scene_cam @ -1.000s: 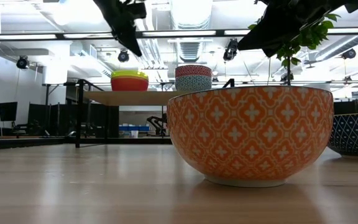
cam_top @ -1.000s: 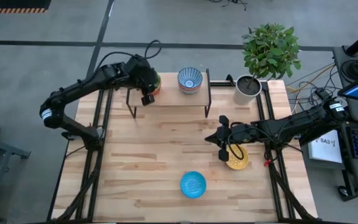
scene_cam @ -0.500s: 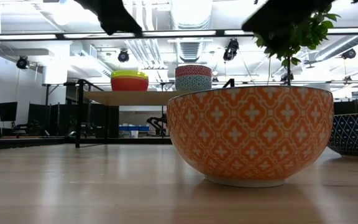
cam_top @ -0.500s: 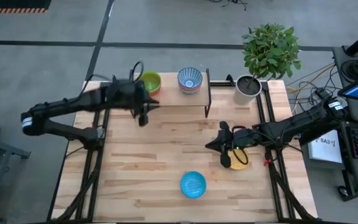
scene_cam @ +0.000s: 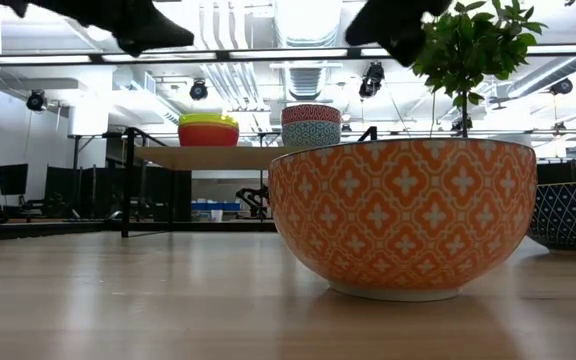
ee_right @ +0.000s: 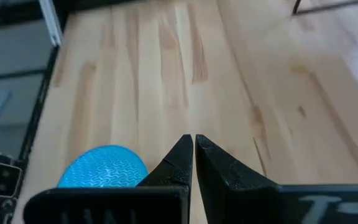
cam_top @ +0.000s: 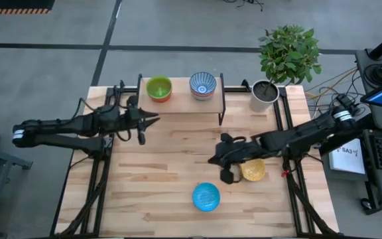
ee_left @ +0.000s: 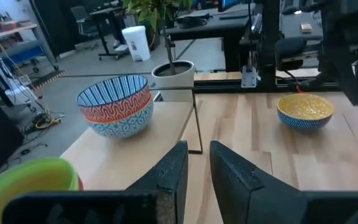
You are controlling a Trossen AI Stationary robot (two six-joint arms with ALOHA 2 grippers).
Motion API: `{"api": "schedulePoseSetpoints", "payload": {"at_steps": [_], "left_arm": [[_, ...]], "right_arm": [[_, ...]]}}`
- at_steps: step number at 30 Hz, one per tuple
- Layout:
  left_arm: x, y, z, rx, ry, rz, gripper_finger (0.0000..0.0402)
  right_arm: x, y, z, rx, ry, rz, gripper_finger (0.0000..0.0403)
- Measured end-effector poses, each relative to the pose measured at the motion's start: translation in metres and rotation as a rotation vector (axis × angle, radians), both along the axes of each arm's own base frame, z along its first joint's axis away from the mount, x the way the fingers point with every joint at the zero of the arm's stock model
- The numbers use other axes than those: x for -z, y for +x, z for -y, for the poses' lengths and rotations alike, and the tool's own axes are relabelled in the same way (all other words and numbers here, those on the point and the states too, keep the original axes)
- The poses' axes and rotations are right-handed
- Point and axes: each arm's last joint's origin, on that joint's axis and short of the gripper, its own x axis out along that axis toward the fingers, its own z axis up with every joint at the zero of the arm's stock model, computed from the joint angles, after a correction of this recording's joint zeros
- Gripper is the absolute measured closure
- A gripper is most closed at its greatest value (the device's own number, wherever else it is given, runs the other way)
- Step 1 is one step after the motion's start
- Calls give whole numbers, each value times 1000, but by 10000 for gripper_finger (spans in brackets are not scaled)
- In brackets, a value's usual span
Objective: Place and stack bowls onto a shelf
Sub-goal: Stack the light blue patterned bowl on top of the blue patterned bowl on the shelf
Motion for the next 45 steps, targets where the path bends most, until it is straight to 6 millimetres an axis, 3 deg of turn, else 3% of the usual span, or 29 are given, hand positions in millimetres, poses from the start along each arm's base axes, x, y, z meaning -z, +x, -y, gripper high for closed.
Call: {"api": "schedulePoseSetpoints", "payload": {"at_steps": [8, 17, 23, 30, 36, 41, 45], "left_arm": [[-1, -24, 3, 4, 18, 63, 352], [-3, -28, 3, 5, 26, 75, 352], [-3, -27, 3, 6, 15, 72, 352], [-3, -27, 3, 8, 17, 78, 352], [-4, -26, 3, 9, 22, 85, 352], [-3, -25, 3, 9, 24, 78, 352], [-3, -24, 3, 9, 27, 72, 352]], "right_arm": [[7, 46, -15, -46, -22, -183, 394], [19, 78, -27, -28, -1, -342, 393], [36, 85, -42, -7, 49, -416, 376], [46, 83, -58, 22, 84, -463, 293], [78, 85, -61, 23, 46, -599, 244], [99, 92, -64, -9, 68, -641, 249], [103, 98, -63, -30, 110, -623, 289]]}}
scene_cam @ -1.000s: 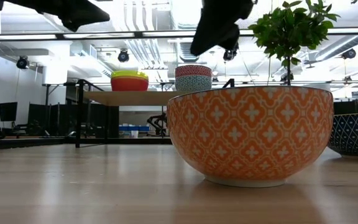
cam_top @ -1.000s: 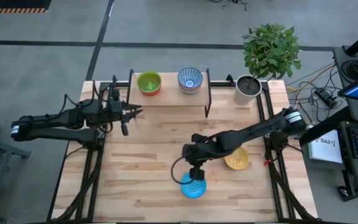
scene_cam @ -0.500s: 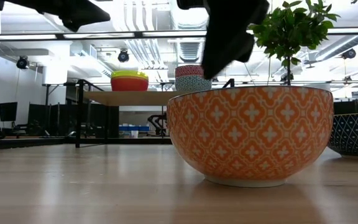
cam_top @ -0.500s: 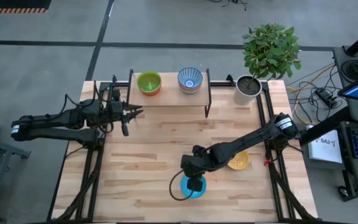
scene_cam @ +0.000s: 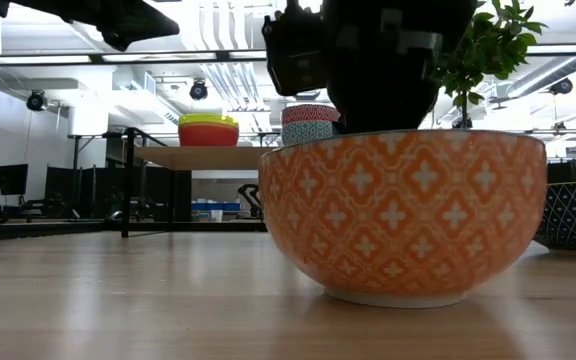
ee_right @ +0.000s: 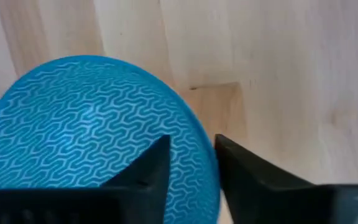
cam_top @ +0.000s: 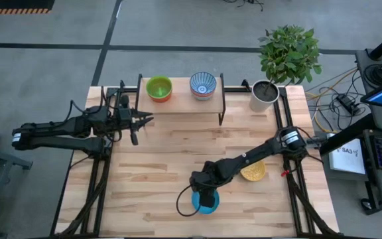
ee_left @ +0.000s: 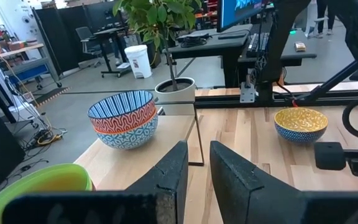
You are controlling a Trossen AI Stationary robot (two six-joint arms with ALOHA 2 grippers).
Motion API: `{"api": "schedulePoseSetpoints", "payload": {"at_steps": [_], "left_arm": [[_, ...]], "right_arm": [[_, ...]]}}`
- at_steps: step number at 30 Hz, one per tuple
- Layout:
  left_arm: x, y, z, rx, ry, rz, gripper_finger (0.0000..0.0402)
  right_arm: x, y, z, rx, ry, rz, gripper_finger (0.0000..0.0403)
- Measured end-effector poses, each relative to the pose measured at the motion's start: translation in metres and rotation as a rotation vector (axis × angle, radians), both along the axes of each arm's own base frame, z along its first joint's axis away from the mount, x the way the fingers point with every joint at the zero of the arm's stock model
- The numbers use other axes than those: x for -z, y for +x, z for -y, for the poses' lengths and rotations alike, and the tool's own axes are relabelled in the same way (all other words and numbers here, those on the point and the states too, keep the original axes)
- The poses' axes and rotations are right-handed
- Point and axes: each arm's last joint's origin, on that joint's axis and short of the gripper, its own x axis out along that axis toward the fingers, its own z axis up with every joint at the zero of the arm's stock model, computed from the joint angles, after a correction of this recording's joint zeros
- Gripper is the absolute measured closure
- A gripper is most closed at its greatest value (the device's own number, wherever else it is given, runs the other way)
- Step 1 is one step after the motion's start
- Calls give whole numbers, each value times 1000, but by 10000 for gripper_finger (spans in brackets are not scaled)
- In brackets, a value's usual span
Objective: Place and stack bowls onto a shelf
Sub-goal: Stack the light blue patterned bowl on top of the blue patterned bowl on the shelf
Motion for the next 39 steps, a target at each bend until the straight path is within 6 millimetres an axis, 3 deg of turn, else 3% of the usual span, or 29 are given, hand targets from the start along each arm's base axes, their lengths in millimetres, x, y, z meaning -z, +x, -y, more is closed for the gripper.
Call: {"api": "schedulePoseSetpoints", "payload": {"at_steps": [5, 11, 15, 24, 32, 39], "left_arm": [[0, 0, 0, 0, 0, 1, 352], [-1, 0, 0, 1, 11, 6, 352], [-1, 1, 0, 1, 15, 8, 352], [-3, 2, 0, 2, 27, 31, 352], [-4, 3, 0, 3, 43, 29, 352], [-4, 3, 0, 4, 54, 25, 352]], "right_arm": [[0, 1, 5, -22, 5, -9, 379], [-5, 2, 11, -45, 25, -7, 389], [-22, 3, 27, -41, 61, 33, 389], [-100, -9, 98, 25, 27, 277, 389], [-176, -46, 185, 317, -220, 573, 389], [-210, -64, 228, 554, -302, 773, 390]]}}
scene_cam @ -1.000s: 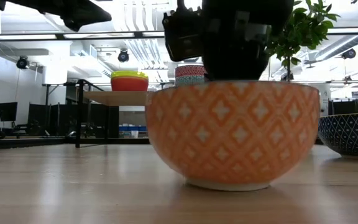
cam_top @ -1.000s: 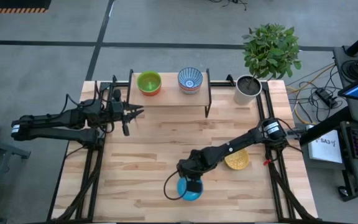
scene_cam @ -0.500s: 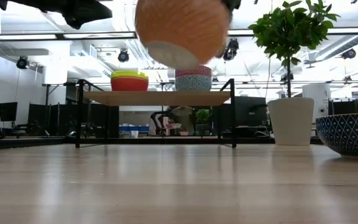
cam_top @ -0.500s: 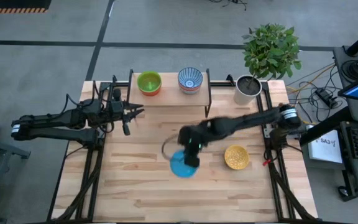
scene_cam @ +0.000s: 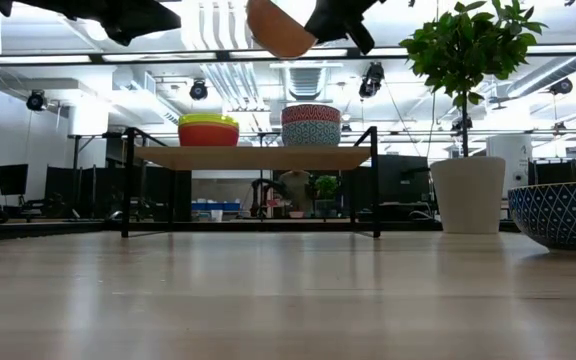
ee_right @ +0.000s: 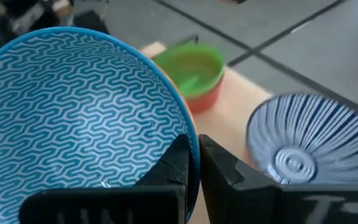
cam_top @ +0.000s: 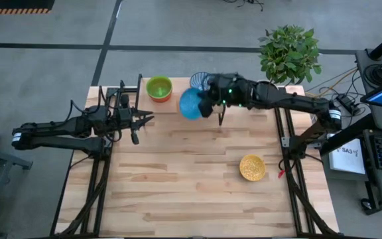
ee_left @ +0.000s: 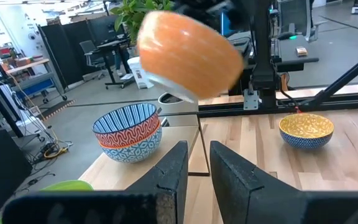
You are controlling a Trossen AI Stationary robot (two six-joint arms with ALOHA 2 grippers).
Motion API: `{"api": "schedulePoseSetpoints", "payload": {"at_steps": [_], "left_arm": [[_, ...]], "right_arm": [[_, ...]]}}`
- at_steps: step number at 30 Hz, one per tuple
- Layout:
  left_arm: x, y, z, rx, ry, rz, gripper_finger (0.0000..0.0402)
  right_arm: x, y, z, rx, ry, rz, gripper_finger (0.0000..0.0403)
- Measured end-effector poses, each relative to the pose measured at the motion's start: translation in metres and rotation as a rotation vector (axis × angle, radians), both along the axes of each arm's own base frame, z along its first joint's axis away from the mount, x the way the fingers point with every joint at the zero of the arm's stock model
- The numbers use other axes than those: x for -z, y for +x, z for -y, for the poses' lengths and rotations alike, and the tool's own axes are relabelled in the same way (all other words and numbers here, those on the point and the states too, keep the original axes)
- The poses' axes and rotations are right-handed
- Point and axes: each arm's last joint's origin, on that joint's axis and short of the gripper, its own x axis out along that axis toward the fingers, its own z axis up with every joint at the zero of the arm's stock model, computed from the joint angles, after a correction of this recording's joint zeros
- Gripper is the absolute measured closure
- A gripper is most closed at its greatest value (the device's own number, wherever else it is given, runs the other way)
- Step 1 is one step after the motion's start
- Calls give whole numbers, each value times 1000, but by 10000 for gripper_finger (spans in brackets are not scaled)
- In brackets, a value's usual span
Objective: Place and stack bowls onto a shelf
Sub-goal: Stack the light blue patterned bowl on top of the blue patterned bowl on the shelf
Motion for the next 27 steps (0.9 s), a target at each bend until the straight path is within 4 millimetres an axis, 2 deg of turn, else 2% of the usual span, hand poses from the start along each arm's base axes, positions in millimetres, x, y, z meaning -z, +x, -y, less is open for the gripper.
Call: {"api": "schedulePoseSetpoints", "payload": {"at_steps": [4, 9, 14, 27], "left_arm": [[0, 0, 0, 0, 0, 0, 352], [0, 0, 0, 0, 0, 0, 352], [0, 0, 0, 0, 0, -1, 352], [0, 0, 0, 0, -1, -1, 352]], "right_arm": [[1, -3, 20, 64, 12, 18, 390], [14, -1, 48, 176, 21, -17, 390], [21, -2, 68, 263, 7, -32, 390], [24, -8, 83, 383, -69, -79, 390]]}}
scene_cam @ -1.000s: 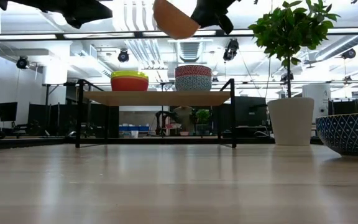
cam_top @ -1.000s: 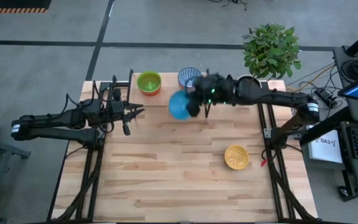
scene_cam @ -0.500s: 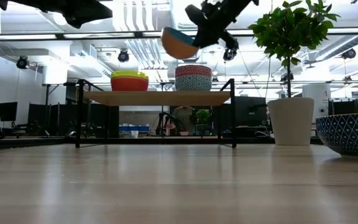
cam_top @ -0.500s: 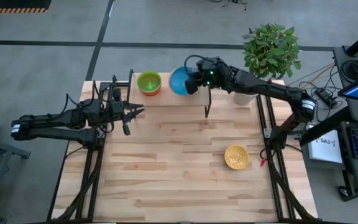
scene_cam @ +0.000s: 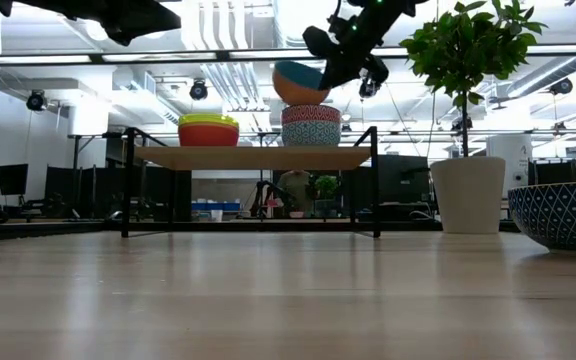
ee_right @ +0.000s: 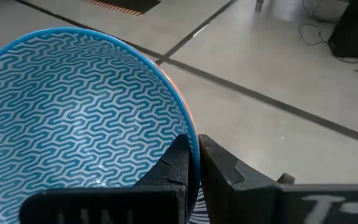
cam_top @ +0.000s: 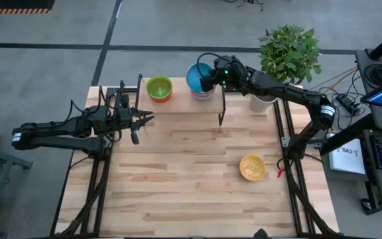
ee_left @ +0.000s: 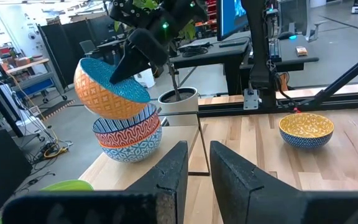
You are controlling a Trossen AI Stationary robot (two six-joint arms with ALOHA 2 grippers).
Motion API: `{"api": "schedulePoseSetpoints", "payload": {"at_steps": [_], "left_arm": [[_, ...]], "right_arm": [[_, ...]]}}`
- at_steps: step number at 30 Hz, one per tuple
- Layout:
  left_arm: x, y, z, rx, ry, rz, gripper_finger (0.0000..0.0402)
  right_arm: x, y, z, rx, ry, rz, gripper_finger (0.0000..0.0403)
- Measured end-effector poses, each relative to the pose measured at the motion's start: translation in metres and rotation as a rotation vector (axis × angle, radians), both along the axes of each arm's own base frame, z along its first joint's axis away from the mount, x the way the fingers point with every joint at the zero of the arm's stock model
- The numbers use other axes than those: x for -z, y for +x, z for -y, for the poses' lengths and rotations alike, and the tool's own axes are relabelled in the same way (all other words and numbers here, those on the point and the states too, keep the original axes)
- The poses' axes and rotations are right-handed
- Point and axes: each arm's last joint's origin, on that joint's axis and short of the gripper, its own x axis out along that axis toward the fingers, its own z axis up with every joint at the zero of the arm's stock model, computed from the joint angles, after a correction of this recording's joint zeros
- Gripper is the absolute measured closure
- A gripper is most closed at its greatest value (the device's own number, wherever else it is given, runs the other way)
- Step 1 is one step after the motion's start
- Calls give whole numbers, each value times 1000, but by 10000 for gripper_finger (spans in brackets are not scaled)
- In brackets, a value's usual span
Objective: Place and stack bowls onto a shelf
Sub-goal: Stack the light blue patterned bowl on top of the blue patterned bowl on the shelf, then stack the yellow patterned bowl on top of the light blue patterned bowl on the shelf
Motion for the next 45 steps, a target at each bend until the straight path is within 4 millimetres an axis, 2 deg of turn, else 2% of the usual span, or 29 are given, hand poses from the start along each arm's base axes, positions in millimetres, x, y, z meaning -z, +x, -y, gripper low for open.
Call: {"api": "schedulePoseSetpoints", "payload": {"at_steps": [11, 22, 30, 34, 40, 42, 45], "left_arm": [[0, 0, 0, 0, 0, 0, 352], [0, 0, 0, 0, 0, 0, 352], [0, 0, 0, 0, 0, -1, 352], [0, 0, 0, 0, 0, -1, 352], [0, 0, 0, -1, 0, -1, 352], [0, 0, 0, -1, 0, -1, 352], [0, 0, 0, -2, -15, 0, 352]], "right_arm": [[13, 3, 9, 32, -19, -92, 385], [11, 2, 9, 53, -40, -96, 303], [3, 8, 2, -15, -135, -100, 281], [0, 14, 2, -48, -201, -85, 293], [18, 27, 7, -80, -219, -170, 343], [20, 30, 5, -100, -229, -183, 361], [11, 32, -8, -150, -284, -182, 383]]}}
